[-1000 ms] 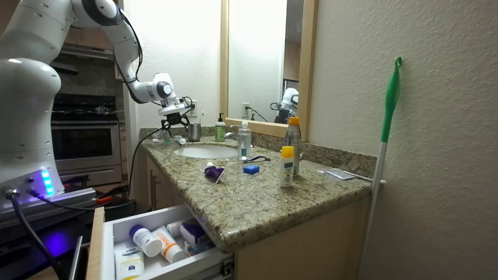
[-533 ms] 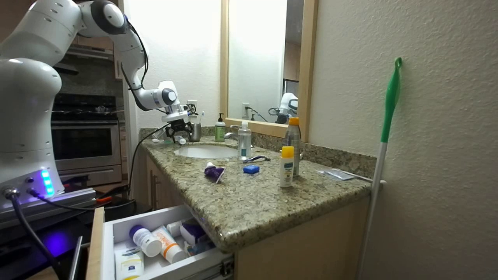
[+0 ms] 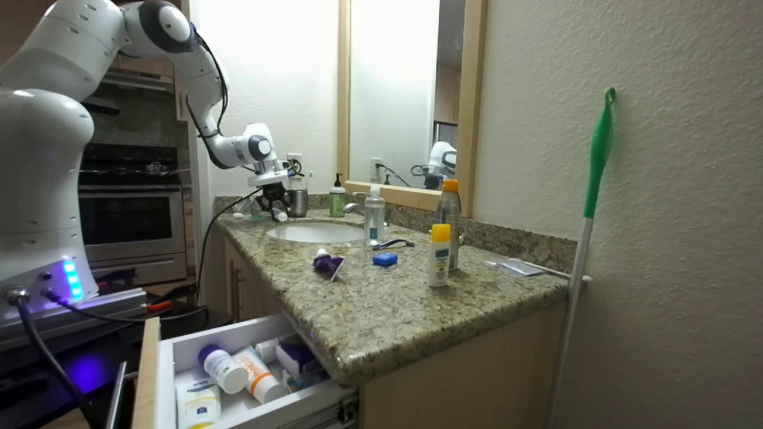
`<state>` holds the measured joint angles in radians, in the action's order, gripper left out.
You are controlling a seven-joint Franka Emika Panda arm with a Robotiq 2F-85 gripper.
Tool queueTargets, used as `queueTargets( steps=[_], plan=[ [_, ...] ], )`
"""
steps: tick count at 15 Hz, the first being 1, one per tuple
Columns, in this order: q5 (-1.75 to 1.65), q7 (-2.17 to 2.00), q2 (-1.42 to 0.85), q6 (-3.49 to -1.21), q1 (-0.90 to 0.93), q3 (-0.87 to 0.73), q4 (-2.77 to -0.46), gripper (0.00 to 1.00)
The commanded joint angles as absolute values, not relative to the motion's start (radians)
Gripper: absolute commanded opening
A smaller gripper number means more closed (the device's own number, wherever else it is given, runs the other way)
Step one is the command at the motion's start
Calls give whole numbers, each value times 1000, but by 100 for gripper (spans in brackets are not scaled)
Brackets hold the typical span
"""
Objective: Move the purple tube of tooth paste to the right, move the blue object to the right, move the white tube to the right, remove the toothbrush from the silver cup and place it on the right side of the counter
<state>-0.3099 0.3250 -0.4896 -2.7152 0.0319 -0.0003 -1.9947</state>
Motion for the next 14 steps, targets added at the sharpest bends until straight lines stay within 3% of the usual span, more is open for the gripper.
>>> queueTargets(
  steps=[1, 6, 14],
  plan=[
    [-270, 332, -483, -2666, 2, 17, -1985, 25],
    [-262, 312, -425, -2581, -4, -12, -2002, 7],
    [-267, 258, -139, -2492, -121, -135, -2175, 7]
  ],
)
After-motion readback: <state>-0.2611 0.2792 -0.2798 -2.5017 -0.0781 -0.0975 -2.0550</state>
